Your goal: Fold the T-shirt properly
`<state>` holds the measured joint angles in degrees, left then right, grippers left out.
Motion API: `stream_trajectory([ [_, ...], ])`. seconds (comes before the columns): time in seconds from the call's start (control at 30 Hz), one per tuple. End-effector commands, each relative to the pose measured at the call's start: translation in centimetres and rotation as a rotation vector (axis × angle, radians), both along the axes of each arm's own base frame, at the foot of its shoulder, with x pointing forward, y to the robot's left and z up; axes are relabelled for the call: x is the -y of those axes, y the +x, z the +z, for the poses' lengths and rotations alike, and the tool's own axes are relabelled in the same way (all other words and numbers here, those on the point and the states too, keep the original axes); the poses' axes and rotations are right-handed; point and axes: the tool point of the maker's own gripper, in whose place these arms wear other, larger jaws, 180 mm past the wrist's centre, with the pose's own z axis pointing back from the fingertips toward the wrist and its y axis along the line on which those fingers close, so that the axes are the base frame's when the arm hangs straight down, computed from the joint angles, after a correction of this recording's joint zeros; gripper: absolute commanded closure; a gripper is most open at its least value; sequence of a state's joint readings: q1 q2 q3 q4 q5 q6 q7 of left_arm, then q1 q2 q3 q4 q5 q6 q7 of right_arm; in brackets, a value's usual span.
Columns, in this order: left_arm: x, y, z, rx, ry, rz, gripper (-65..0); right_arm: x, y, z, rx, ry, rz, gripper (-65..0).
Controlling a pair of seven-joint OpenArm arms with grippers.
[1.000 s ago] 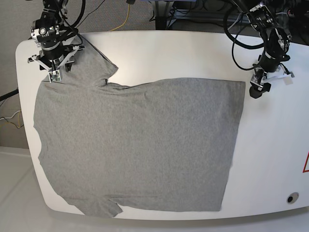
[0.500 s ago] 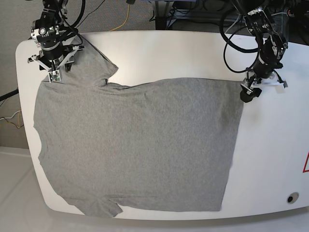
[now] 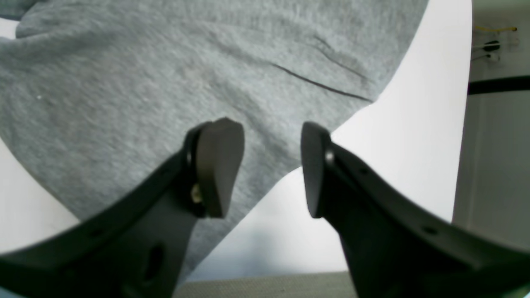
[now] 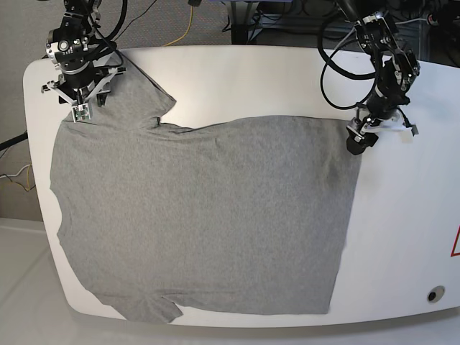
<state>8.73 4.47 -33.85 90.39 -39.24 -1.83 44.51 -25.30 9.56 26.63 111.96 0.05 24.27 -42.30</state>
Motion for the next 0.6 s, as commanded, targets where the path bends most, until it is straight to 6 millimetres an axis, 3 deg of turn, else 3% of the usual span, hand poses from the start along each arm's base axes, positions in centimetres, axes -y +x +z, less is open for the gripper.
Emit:
stream_trajectory([
  [0.0, 0.5, -0.5, -0.5, -0.035, -0.01, -0.014, -43.5, 0.3, 0.6, 0.9, 0.033, -0.014, 0.009, -26.5],
  [0.57, 2.1, 0.1, -0.4, -0.026, -0.032, -0.037, -43.6, 0.3, 0.5, 0.9, 0.032, -0.014, 0.009, -26.5],
])
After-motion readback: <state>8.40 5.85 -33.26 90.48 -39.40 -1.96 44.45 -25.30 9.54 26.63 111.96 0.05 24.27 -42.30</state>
